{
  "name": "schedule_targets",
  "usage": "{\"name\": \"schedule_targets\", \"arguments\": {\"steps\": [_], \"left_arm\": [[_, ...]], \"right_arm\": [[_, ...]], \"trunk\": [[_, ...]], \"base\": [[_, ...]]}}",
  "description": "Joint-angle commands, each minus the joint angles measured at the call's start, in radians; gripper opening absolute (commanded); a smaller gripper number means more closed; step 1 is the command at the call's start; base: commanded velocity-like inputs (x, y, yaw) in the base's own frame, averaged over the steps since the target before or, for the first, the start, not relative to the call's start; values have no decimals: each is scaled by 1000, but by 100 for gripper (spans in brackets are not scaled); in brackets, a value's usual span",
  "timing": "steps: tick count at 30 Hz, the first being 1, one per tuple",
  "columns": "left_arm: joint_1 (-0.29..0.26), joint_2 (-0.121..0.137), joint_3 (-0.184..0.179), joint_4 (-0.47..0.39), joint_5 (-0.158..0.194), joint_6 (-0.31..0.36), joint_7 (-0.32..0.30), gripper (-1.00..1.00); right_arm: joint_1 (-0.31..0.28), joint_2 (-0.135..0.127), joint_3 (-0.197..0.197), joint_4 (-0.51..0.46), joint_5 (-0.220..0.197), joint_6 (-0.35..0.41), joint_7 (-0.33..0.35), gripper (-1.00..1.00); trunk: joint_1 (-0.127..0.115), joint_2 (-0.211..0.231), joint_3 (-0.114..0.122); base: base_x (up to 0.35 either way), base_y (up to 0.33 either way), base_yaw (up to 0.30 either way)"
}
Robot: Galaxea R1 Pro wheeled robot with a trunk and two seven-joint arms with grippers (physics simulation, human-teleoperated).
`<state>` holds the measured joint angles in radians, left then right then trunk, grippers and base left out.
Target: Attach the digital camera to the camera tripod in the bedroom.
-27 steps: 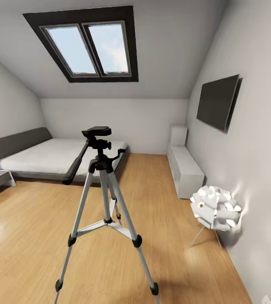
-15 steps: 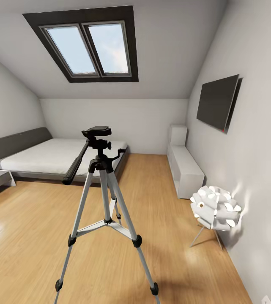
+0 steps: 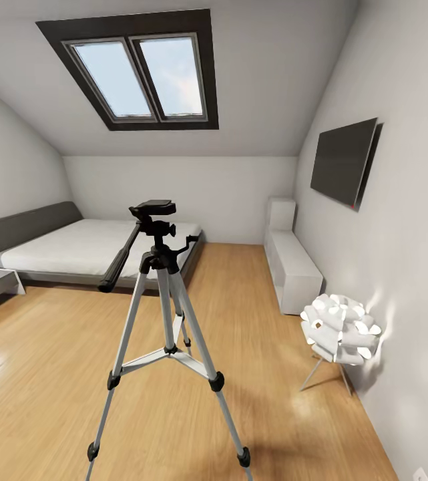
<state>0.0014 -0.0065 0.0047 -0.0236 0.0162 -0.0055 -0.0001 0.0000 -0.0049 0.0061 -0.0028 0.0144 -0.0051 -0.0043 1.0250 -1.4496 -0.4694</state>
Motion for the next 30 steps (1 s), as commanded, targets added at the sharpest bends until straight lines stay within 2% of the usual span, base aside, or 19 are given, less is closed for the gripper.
{"name": "schedule_targets", "arguments": {"steps": [1,9,17,22,30], "left_arm": [[0,1,2,-1,8,-1,-1,100],[0,2,3,-1,52,-1,-1,100],[0,2,3,-1,95,-1,-1,100],[0,3,-2,-3,94,-1,-1,100],[0,19,-7,-4,93,-1,-1,100]], "right_arm": [[0,1,0,0,1,0,0,100],[0,2,-3,0,0,-1,1,100],[0,2,-3,0,0,-1,0,100],[0,2,-4,0,-1,-14,0,100],[0,3,-6,0,0,-70,0,100]], "trunk": [[0,0,-1],[0,0,-1],[0,0,-1],[0,0,-1],[0,0,-1]], "base": [[0,0,0],[0,0,26],[0,0,209],[0,0,270],[0,0,276]]}}
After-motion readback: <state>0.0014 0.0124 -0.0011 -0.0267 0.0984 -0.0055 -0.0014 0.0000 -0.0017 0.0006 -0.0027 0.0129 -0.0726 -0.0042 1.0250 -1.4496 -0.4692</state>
